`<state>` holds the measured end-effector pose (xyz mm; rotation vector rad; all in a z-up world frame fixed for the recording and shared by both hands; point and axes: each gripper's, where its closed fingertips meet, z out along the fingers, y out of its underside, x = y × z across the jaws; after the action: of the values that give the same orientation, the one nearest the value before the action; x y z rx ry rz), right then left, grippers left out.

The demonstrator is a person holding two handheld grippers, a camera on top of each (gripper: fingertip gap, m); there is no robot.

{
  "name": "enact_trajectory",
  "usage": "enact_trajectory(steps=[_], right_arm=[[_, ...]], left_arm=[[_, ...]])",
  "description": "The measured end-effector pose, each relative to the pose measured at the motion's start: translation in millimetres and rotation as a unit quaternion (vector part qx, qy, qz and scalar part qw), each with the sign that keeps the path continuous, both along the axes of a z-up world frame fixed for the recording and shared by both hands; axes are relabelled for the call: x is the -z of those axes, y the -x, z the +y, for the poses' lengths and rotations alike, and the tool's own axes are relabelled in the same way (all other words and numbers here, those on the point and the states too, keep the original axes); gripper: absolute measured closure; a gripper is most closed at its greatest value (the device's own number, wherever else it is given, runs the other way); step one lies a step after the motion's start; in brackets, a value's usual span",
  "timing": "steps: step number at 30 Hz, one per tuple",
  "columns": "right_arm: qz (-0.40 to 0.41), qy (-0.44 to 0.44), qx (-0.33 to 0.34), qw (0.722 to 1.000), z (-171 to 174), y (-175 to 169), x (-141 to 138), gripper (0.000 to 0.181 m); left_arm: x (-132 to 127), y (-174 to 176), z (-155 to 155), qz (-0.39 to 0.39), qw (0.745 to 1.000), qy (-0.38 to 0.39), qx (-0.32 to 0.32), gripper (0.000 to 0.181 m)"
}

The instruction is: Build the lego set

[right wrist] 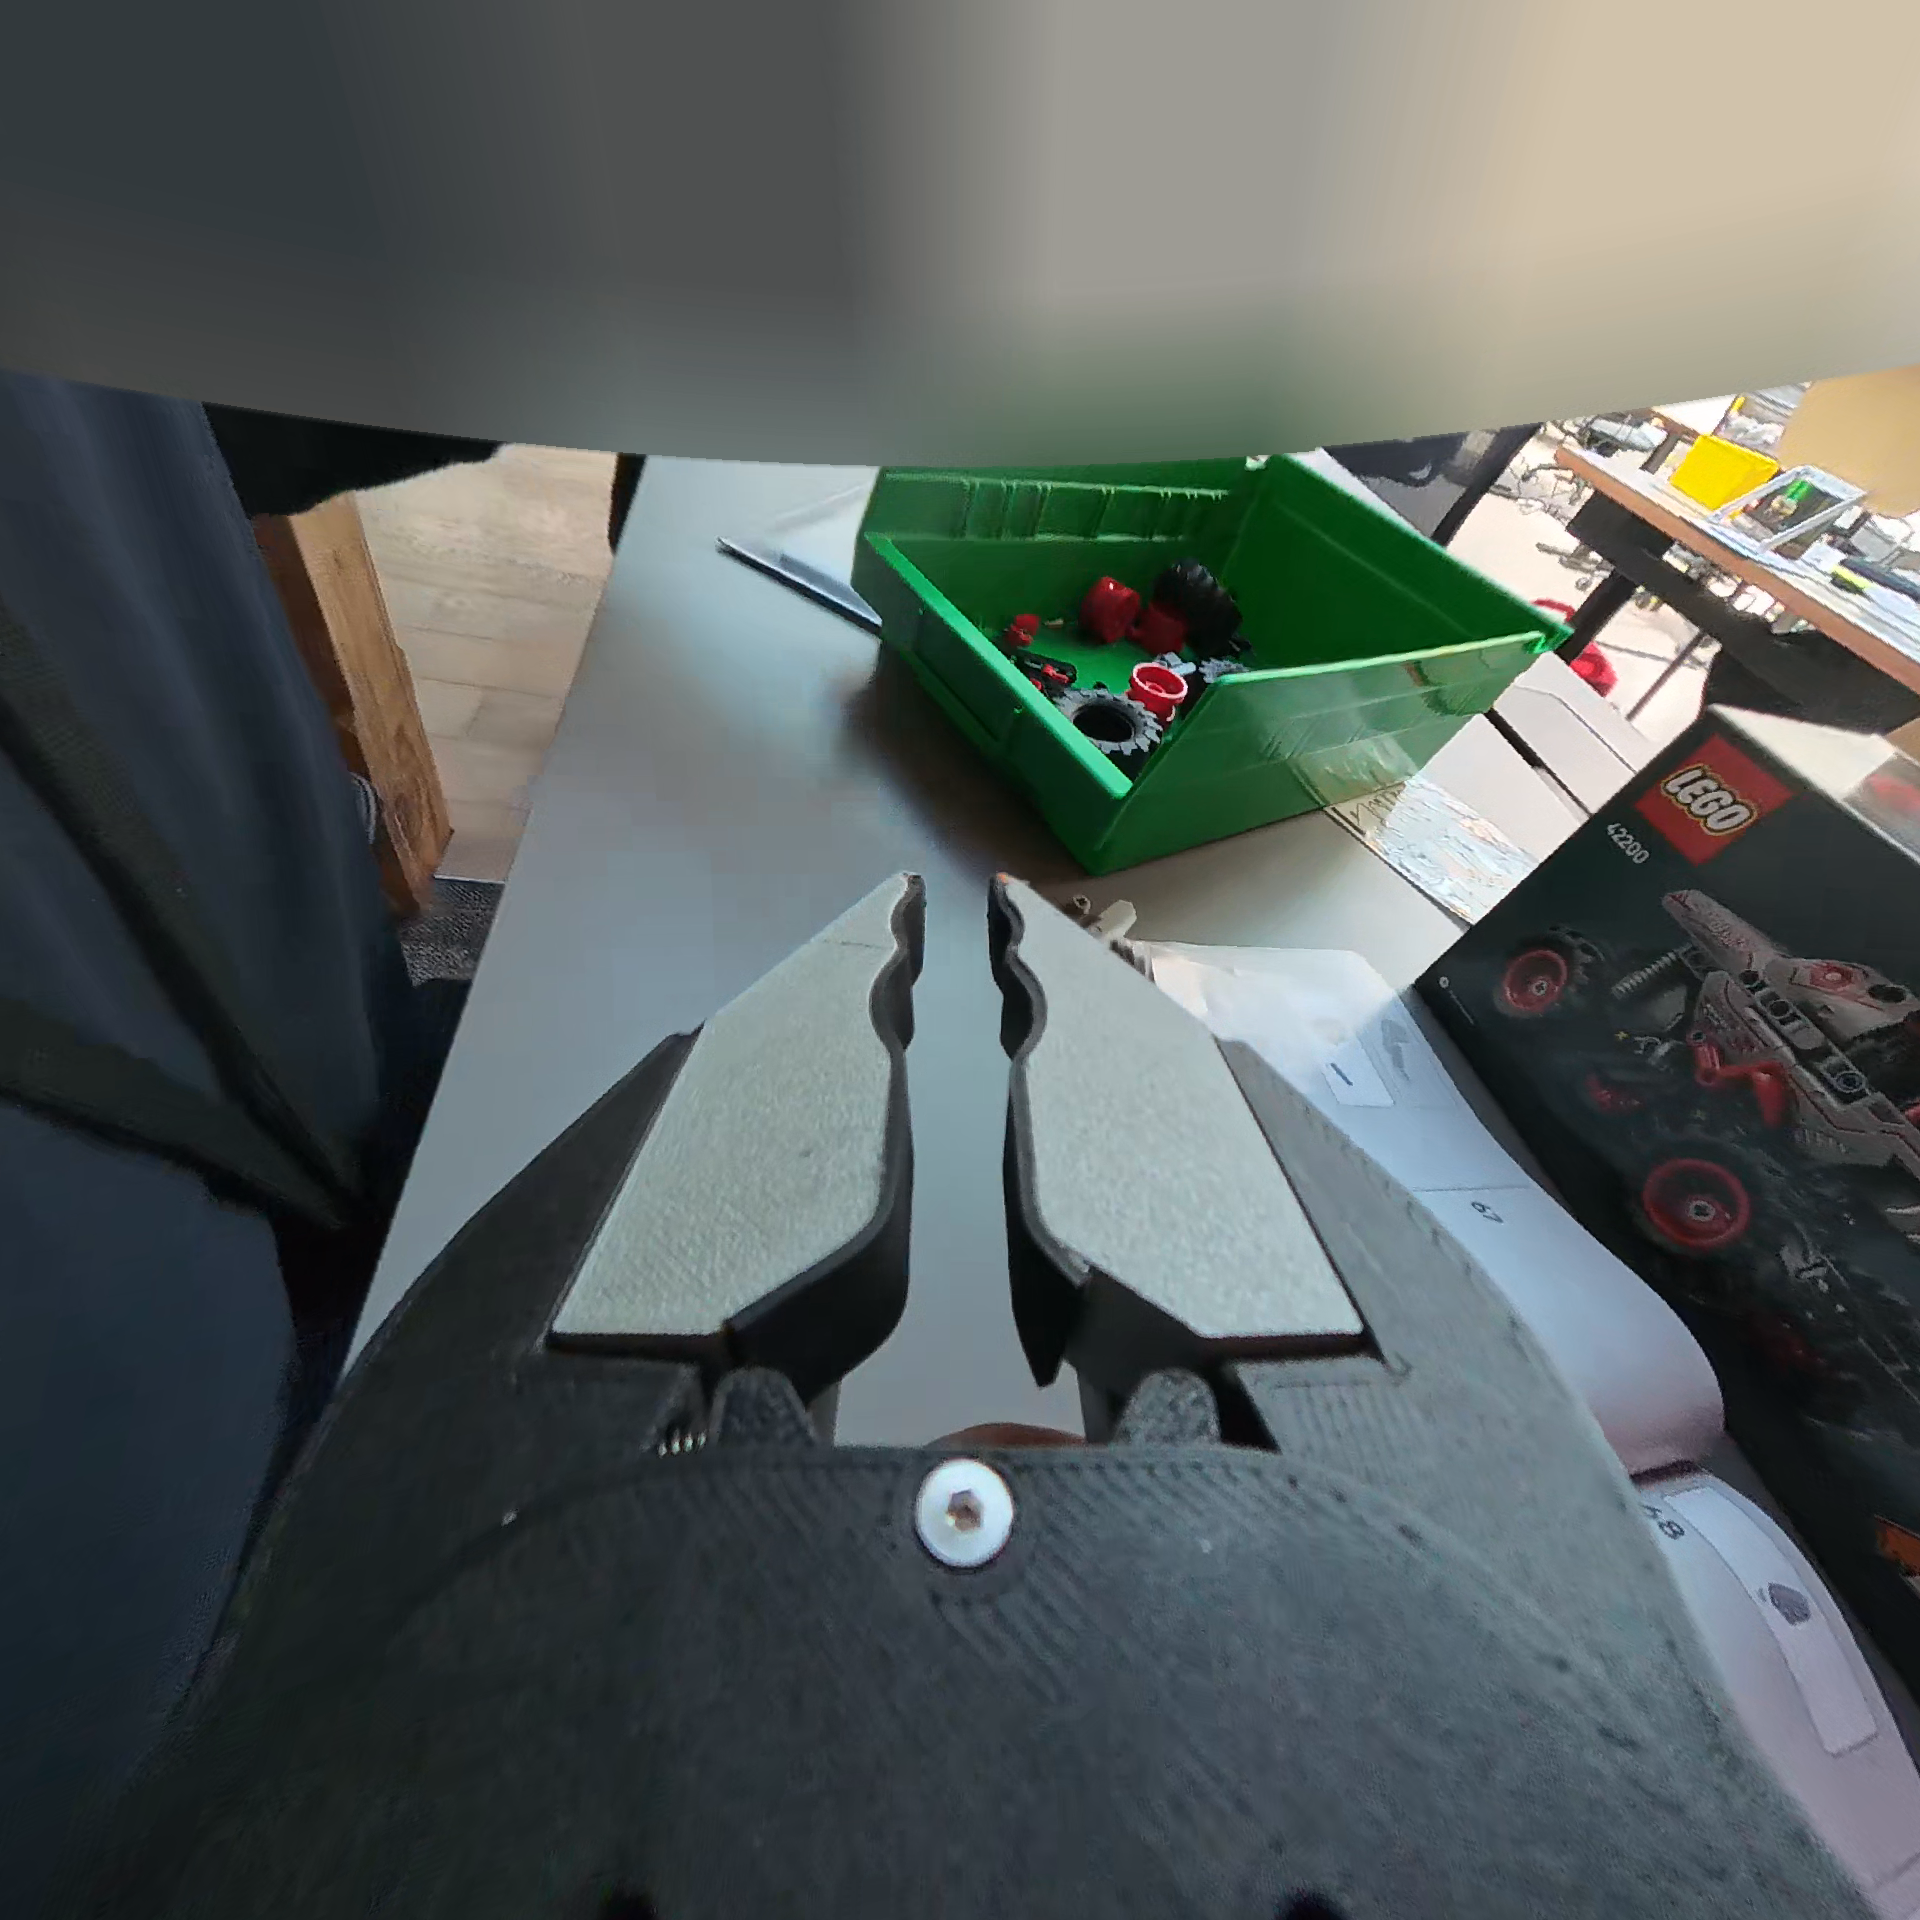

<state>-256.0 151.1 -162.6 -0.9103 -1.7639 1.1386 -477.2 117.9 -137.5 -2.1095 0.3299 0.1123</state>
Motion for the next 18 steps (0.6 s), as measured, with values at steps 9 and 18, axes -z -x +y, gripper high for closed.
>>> enact_trajectory(steps=[9,18], right_arm=[[0.053,-0.028,-0.006,0.998,-11.1,-28.5,-19.0,0.174],[0.066,-0.038,-0.016,0.997,-16.2,-66.3,-18.4,0.178]], left_arm=[[92.4,117.7,34.8,0.086,0.91,0.404,0.017,0.154],[130.4,137.7,37.5,0.146,0.859,0.49,0.035,0.147]])
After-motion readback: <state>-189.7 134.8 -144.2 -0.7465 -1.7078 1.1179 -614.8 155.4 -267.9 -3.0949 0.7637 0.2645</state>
